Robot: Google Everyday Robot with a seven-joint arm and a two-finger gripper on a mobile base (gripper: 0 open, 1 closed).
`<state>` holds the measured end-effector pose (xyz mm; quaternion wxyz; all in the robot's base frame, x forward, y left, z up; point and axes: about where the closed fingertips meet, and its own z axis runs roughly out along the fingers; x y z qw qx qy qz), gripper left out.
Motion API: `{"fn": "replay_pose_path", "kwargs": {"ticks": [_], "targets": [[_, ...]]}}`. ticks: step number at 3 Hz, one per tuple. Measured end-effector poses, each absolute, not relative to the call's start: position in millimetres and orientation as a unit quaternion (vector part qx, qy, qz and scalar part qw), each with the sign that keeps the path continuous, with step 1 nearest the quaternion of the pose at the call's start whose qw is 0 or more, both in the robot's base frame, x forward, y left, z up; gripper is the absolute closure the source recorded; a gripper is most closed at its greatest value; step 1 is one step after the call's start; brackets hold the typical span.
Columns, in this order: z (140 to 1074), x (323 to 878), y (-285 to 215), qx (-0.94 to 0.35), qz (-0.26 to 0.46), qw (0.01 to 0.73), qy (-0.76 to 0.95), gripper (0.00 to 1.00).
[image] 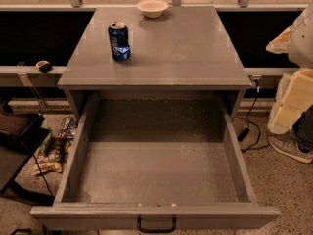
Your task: Place pepsi can into top drawer
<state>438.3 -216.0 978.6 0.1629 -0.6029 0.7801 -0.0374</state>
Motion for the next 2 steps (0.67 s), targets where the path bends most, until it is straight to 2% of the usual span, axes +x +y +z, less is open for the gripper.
{"fn": "replay_pose_path", "kwargs": {"ticks": [2], "targets": [[978.0,441.7,-215.9,-0.599,-0.036,0.175,0.78,0.0]]}}
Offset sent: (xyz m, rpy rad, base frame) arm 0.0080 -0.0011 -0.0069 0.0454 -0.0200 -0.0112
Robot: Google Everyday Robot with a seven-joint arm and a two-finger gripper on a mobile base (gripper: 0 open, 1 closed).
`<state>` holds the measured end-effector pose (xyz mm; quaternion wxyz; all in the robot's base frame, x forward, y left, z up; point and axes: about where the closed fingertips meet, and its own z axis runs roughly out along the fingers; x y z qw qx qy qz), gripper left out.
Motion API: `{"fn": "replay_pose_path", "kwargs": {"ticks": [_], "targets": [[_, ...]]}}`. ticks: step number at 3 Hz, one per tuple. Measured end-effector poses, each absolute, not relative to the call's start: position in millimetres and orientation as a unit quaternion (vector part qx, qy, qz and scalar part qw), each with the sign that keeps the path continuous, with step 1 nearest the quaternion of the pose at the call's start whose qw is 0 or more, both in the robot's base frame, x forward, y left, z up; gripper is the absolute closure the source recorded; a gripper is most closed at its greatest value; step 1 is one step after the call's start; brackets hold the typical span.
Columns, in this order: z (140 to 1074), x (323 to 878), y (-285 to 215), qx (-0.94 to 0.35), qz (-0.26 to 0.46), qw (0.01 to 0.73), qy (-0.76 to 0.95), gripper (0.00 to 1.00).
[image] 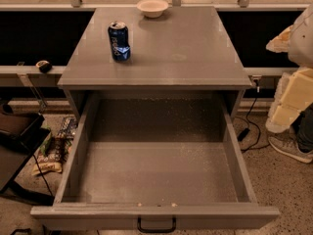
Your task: Place pepsi can into top drawer
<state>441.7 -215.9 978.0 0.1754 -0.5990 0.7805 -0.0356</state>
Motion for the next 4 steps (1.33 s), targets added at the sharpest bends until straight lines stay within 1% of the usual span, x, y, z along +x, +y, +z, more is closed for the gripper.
{"fn": "replay_pose_path", "kwargs": {"ticks": [1,3,4], "targets": [[959,469,-216,-0.586,-0.001,0.224,0.779,0.0],[947,615,-169,-0.537,0.101,0.419,0.725,0.0],[950,667,-132,-0.513,0.112,0.447,0.724,0.0]]}}
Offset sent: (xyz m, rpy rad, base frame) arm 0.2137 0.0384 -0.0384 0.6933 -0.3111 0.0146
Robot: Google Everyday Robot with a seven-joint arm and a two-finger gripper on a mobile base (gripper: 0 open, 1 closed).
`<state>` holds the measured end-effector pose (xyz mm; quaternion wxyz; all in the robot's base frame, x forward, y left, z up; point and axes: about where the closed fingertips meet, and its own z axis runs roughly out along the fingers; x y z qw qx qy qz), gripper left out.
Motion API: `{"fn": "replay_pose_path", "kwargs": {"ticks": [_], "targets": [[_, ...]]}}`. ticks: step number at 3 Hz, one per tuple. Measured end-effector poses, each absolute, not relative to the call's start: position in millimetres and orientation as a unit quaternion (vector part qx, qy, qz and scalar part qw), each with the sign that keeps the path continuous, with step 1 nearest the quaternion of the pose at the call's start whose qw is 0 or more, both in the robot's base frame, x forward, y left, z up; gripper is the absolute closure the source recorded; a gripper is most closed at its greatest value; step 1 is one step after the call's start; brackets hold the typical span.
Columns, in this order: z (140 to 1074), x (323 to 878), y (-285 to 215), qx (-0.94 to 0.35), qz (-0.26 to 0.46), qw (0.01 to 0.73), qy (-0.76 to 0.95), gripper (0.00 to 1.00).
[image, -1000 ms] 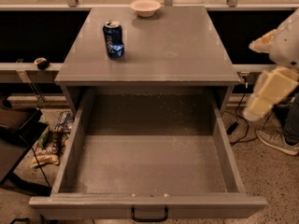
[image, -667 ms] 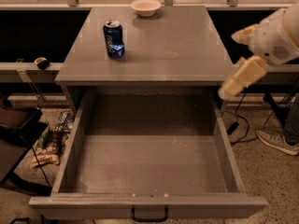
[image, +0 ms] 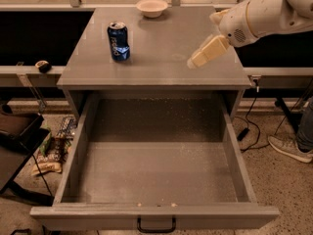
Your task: Place pepsi can into top drawer
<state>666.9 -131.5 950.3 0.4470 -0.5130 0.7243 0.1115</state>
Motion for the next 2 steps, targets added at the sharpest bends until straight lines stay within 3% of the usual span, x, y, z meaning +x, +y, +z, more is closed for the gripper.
{"fn": "replay_pose_path", "kwargs": {"ticks": [1,2], "targets": [[950,667,-131,-0.513,0.112,0.447,0.724,0.0],[948,705,-100,-0.501,0.139,0.484,0.704,0.0]]}}
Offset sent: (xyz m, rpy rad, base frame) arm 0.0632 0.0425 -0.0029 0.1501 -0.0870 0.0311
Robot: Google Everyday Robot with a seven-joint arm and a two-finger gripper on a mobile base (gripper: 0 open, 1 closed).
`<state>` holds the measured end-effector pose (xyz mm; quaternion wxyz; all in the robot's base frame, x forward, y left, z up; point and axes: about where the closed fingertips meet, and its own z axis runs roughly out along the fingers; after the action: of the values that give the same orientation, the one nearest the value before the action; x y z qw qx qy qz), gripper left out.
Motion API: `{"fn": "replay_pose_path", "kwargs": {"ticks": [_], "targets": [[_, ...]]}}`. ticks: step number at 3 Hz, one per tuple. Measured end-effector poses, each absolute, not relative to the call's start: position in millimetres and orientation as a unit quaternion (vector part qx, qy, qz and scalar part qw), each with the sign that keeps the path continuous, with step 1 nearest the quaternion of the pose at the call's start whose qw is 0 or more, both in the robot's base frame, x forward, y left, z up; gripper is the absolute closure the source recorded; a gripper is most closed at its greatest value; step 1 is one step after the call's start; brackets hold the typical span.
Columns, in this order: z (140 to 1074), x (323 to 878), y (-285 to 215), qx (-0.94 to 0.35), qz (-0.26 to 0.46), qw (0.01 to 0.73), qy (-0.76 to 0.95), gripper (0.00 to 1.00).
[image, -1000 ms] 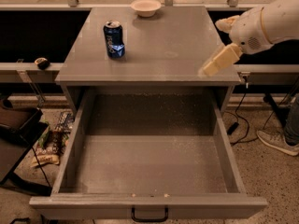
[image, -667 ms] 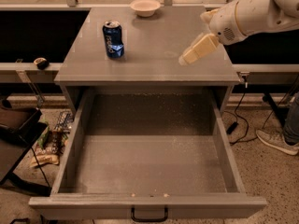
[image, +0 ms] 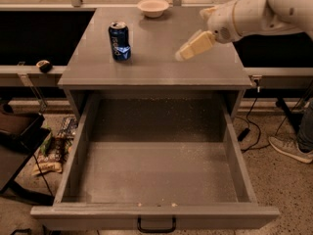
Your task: Place pepsi can into top drawer
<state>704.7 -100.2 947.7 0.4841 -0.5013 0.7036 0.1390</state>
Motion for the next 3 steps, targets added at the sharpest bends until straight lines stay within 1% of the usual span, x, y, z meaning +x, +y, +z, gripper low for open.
{"fn": "replay_pose_path", "kwargs": {"ticks": [1,3], "targets": [[947,738,-65,-0.486,0.169,0.511,0.689,0.0],[916,779,-4,-0.445,0.222,0.531,0.686,0.0]]}}
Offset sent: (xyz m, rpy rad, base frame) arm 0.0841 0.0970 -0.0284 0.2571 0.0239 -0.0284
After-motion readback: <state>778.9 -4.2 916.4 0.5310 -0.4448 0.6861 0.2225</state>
